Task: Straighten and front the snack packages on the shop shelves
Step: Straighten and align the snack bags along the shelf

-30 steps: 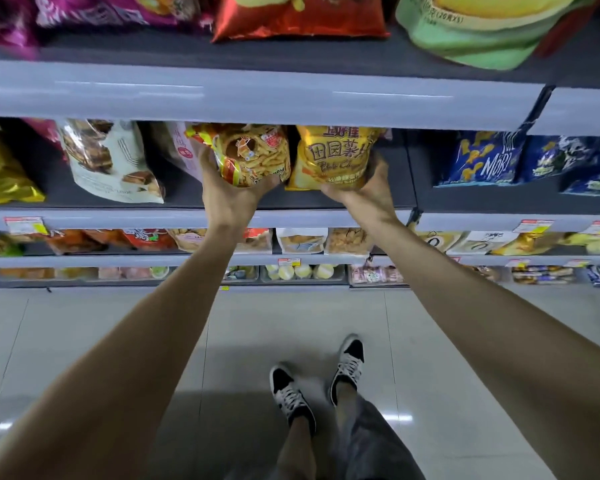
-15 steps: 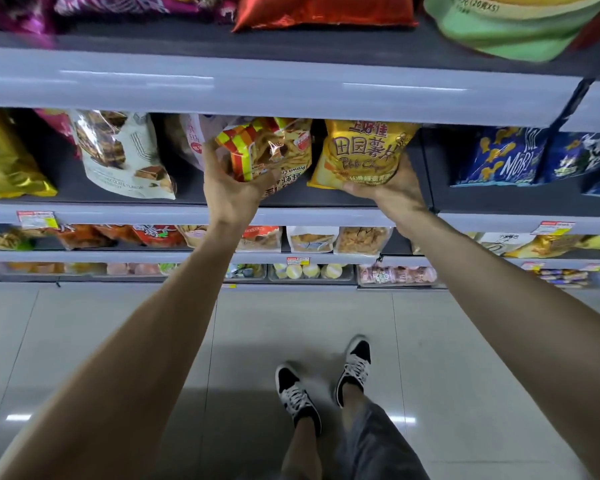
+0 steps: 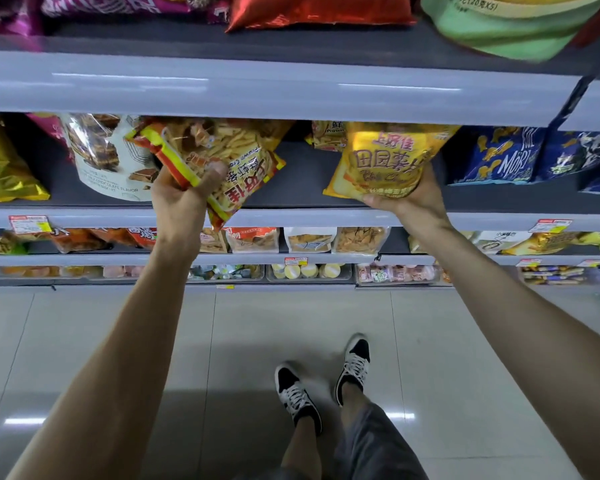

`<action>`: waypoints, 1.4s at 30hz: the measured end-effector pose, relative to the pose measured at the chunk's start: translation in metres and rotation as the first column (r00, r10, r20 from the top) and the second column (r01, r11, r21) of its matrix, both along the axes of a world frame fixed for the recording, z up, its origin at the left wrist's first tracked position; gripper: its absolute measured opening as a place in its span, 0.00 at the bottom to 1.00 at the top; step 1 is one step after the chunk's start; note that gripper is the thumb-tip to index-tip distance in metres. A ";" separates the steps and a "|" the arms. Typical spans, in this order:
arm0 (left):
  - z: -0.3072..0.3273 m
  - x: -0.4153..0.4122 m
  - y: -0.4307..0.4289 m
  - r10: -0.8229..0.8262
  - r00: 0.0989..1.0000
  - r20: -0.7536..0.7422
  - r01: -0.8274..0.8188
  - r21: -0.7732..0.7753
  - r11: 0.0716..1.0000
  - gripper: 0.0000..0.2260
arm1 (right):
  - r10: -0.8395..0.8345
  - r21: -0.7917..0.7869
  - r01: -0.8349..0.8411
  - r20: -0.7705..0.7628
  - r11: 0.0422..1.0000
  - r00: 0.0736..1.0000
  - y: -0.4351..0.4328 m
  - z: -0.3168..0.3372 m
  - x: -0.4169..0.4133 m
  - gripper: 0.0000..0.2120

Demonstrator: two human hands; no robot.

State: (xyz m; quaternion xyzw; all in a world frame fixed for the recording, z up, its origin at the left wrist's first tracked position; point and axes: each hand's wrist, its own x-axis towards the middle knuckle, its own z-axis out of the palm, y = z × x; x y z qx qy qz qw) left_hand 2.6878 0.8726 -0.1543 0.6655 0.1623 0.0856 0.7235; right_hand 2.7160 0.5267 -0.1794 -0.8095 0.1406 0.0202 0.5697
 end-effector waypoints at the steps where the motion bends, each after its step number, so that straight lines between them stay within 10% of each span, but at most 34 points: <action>1: -0.003 -0.006 0.004 0.025 1.000 -0.017 -0.025 -0.035 0.999 0.18 | 0.030 -0.006 -0.030 -0.004 1.000 1.000 0.007 -0.001 -0.001 0.44; 11: -0.017 -0.071 0.023 0.137 0.980 -0.145 -0.169 -0.242 0.955 0.11 | 0.256 0.031 -0.256 -0.018 0.966 0.966 0.091 -0.004 0.032 0.45; 22: -0.016 -0.088 0.005 -0.100 0.982 -0.162 0.079 -0.131 0.988 0.17 | 0.516 -0.220 -0.554 -0.209 0.803 0.831 0.128 0.003 0.048 0.51; 33: -0.002 -0.036 -0.084 -0.353 0.913 -0.204 0.348 -0.060 0.936 0.20 | 0.411 0.220 -0.397 -0.018 0.891 0.912 0.029 0.024 -0.009 0.21; 38: -0.002 0.004 -0.129 -0.396 0.898 -0.192 0.406 0.014 0.914 0.21 | 0.363 0.076 -0.358 -0.070 0.931 0.929 0.003 0.026 0.004 0.39; 42: 0.005 0.031 -0.152 -0.287 0.938 -0.193 0.332 0.267 0.905 0.16 | 0.217 0.056 -0.217 -0.002 0.975 0.976 -0.006 0.036 0.020 0.32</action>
